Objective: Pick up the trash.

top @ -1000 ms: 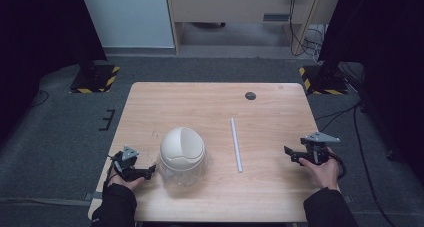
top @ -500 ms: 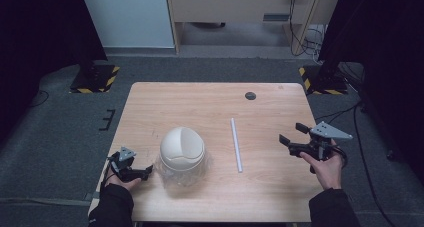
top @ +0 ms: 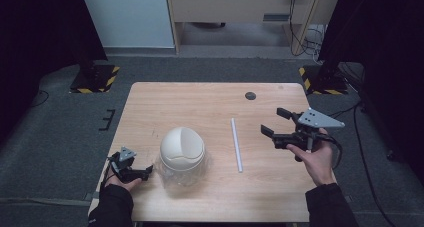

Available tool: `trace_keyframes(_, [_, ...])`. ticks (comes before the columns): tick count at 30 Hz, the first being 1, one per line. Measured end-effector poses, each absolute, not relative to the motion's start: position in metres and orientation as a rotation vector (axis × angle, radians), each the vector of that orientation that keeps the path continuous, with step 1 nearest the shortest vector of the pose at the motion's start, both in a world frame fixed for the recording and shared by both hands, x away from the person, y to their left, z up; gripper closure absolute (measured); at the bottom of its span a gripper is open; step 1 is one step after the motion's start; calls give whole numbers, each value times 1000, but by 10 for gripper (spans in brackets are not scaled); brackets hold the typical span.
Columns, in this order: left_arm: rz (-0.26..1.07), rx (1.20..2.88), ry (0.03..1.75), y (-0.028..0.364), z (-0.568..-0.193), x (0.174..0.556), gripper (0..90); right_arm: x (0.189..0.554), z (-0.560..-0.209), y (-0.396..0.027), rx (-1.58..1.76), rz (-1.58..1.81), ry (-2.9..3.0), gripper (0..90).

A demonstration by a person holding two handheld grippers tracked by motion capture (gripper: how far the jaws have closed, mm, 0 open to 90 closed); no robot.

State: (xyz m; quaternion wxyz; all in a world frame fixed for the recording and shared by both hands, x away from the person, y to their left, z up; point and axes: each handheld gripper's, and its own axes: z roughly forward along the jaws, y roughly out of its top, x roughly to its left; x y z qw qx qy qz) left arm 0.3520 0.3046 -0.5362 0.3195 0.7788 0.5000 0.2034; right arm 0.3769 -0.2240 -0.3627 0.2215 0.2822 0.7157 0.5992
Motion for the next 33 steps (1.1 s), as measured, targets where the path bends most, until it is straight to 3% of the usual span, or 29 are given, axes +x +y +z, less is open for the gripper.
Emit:
trace_keyframes(17, [534, 2045, 1322, 303, -536, 352, 5, 372, -325, -124, 550, 1730, 2119, 156])
trace_keyframes(25, [533, 2047, 1320, 303, -536, 353, 3, 369, -342, -83, 493, 1749, 2210, 173])
trace_keyframes(33, [532, 2048, 1319, 303, -536, 353, 2, 363, -388, -45, 480, 1700, 2377, 201])
